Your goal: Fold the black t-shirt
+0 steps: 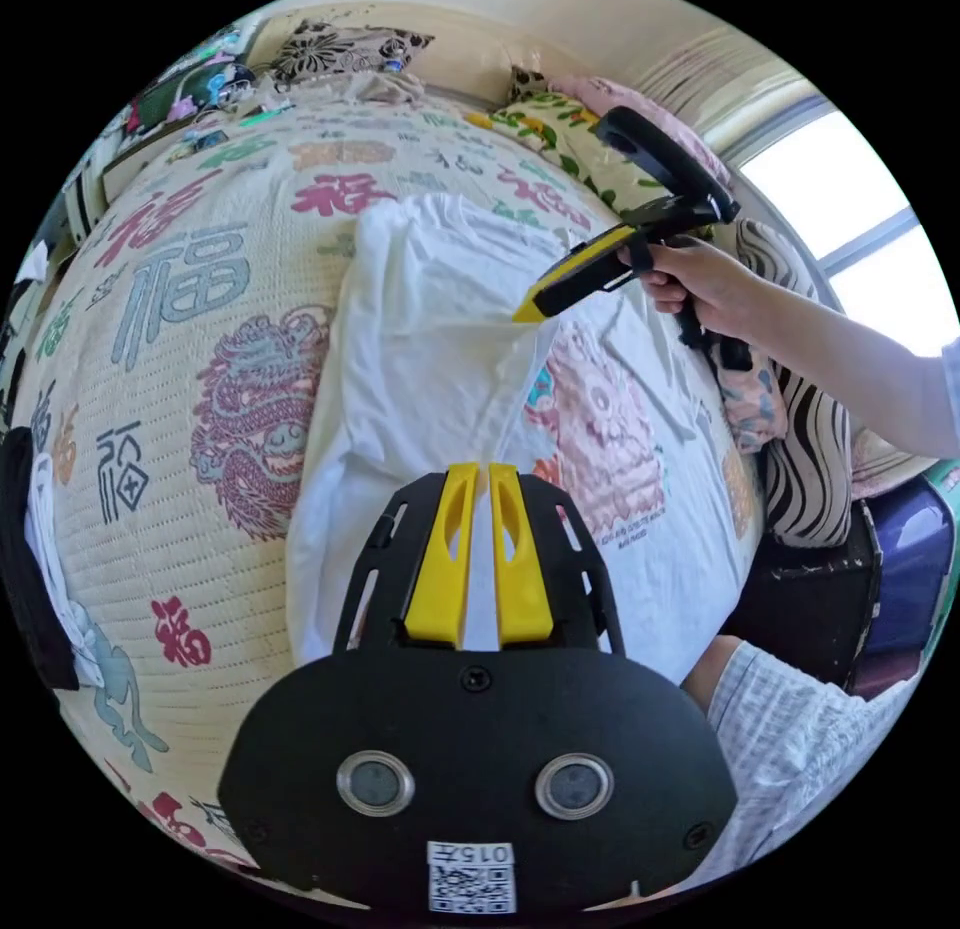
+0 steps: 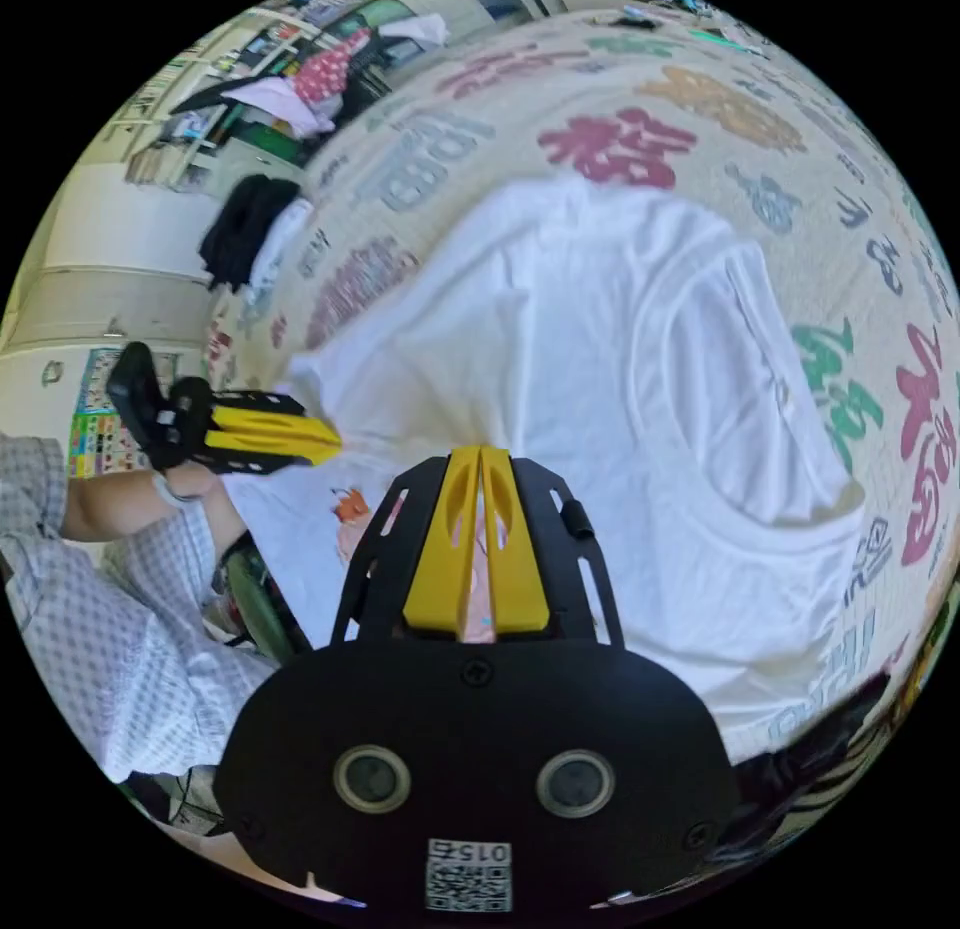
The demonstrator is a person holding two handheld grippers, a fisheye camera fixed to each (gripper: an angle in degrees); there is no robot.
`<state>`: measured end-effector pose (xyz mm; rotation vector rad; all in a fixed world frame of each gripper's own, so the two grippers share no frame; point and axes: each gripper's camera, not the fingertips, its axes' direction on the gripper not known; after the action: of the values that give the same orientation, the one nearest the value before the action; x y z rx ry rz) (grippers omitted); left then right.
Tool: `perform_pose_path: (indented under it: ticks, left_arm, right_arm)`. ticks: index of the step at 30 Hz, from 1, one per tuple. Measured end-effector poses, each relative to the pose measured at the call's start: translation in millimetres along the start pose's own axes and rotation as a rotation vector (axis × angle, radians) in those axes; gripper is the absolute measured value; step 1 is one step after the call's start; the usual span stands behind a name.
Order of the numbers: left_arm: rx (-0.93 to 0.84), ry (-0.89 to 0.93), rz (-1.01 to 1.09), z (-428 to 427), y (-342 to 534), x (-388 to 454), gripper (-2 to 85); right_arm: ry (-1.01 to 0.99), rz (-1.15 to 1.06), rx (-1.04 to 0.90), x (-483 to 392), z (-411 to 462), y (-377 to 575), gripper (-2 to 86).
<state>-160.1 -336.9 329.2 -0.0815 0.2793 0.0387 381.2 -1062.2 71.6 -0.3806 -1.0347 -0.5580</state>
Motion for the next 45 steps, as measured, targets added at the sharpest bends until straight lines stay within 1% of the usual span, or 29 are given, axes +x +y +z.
perform_pose_path:
  ticks: [1,2,4,6,8,9,11,12,14,15,17,20,22,25,26,27,29,33,36,38,40,45]
  left_arm:
    - [-0.013,-0.007,0.013,1,0,2,0.4]
    - [-0.03,0.002,0.025,0,-2,2,0.6]
    - [-0.061,0.022,0.049,-3,-11,2,1.2]
    - [-0.018,0.059,0.099,-14,-28,0,2.5]
    - [0.055,0.034,0.199,-28,-70,-3,5.5]
    - [0.071,0.026,0.224,-31,-84,-4,6.3]
    - [0.1,0.035,0.3,-31,-142,-9,8.7]
    - [0.097,0.034,0.318,-29,-157,-10,9.1]
    - [0.032,0.003,0.374,-7,-209,-10,9.8]
    - [0.004,0.001,0.386,0,-219,-10,9.9]
    - [-0.124,-0.031,0.429,31,-249,-5,10.3]
    - [-0.227,-0.058,0.422,60,-262,-1,9.4]
    - [-0.258,-0.064,0.408,70,-261,1,7.9]
    - [-0.255,-0.077,0.415,75,-252,8,4.5]
    - [-0.266,-0.057,0.405,75,-249,9,3.1]
    - [-0.262,-0.061,0.398,73,-247,10,2.8]
    - [-0.213,-0.091,0.425,63,-233,20,1.9]
    - [-0.124,-0.124,0.457,35,-199,38,1.3]
    - [-0.029,-0.127,0.489,3,-156,55,1.2]
    - [0.037,-0.121,0.533,-25,-112,73,1.1]
    - [0.083,-0.111,0.577,-43,-73,87,1.0]
    - [0.146,-0.073,0.715,-75,51,125,1.0]
  right_arm:
    - [0.027,0.009,-0.036,-2,4,11,-0.8]
    - [0.012,0.006,-0.02,-3,2,17,-0.8]
    - [-0.025,0.053,0.036,-3,-13,45,-0.5]
    - [-0.031,0.097,0.125,2,-34,72,0.3]
    - [0.009,0.146,0.206,11,-57,100,2.3]
    - [0.067,0.196,0.242,20,-72,117,4.2]
    - [0.138,0.266,0.268,36,-93,139,5.8]
    - [0.167,0.292,0.276,45,-104,150,6.5]
    - [0.205,0.324,0.27,57,-114,158,8.3]
    - [0.218,0.339,0.252,64,-118,160,9.5]
    - [0.233,0.337,0.22,68,-120,159,10.6]
    - [0.238,0.322,0.161,67,-114,157,10.7]
    - [0.222,0.335,0.092,63,-101,160,9.8]
    - [0.256,0.339,0.111,48,-100,176,7.7]
    - [0.257,0.332,0.107,45,-101,179,5.9]
    - [0.256,0.317,0.088,39,-102,185,2.3]
    - [0.209,0.306,0.081,31,-105,197,1.3]
    - [0.236,0.288,0.191,-9,-122,244,0.4]
    - [0.216,0.253,0.3,-50,-138,289,0.2]
    - [0.212,0.22,0.351,-80,-145,319,0.2]
    - [0.187,0.17,0.404,-123,-151,363,0.2]
    - [0.205,0.057,0.42,-225,-134,449,0.2]
